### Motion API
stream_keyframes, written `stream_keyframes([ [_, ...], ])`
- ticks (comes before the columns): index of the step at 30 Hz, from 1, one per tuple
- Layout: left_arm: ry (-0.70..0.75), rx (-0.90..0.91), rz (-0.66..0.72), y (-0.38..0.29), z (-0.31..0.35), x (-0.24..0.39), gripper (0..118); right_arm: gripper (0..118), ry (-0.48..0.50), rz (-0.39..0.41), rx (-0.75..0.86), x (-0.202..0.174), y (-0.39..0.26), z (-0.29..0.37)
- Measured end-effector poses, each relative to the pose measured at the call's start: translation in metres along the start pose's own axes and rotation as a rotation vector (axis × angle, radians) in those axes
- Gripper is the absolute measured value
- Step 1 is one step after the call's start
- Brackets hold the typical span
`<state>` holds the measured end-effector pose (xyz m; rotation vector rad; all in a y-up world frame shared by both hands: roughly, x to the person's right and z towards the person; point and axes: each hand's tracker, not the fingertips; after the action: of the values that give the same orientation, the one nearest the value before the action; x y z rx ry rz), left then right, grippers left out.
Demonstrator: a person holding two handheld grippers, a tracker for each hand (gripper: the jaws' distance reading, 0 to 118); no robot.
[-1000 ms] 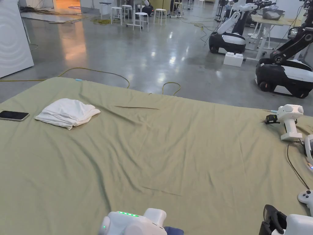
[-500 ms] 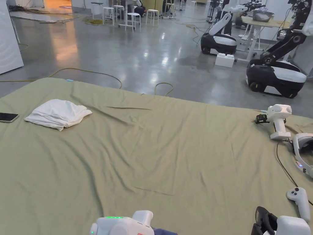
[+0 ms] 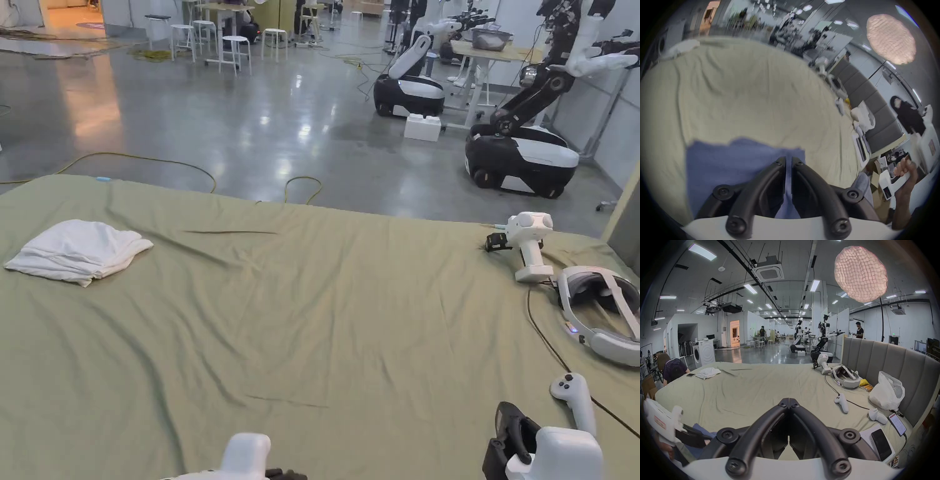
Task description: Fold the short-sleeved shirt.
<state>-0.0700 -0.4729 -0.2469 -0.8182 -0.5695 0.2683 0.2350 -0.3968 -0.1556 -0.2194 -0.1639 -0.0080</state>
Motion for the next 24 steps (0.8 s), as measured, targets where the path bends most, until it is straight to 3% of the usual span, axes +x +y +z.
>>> stream_keyframes([
  [5,0.072,0.341,-0.155,0.031,0.064,0.009,9,0,-0.053,-0.006,0.158,-0.010,0.017,0.009],
  [8,0.213,0.537,-0.300,0.038,0.093,0.016,9,0,-0.062,-0.008,0.225,-0.014,0.027,0.013],
  [12,0.429,0.633,-0.382,0.051,0.112,0.022,9,0,-0.058,0.015,0.233,-0.021,0.035,0.010],
  [17,0.587,0.769,-0.378,0.060,0.120,0.017,9,0,-0.037,-0.003,0.217,-0.025,0.039,-0.002],
  [24,0.492,0.700,-0.253,0.072,0.114,-0.016,9,0,-0.028,0.008,0.194,-0.030,0.041,-0.017],
])
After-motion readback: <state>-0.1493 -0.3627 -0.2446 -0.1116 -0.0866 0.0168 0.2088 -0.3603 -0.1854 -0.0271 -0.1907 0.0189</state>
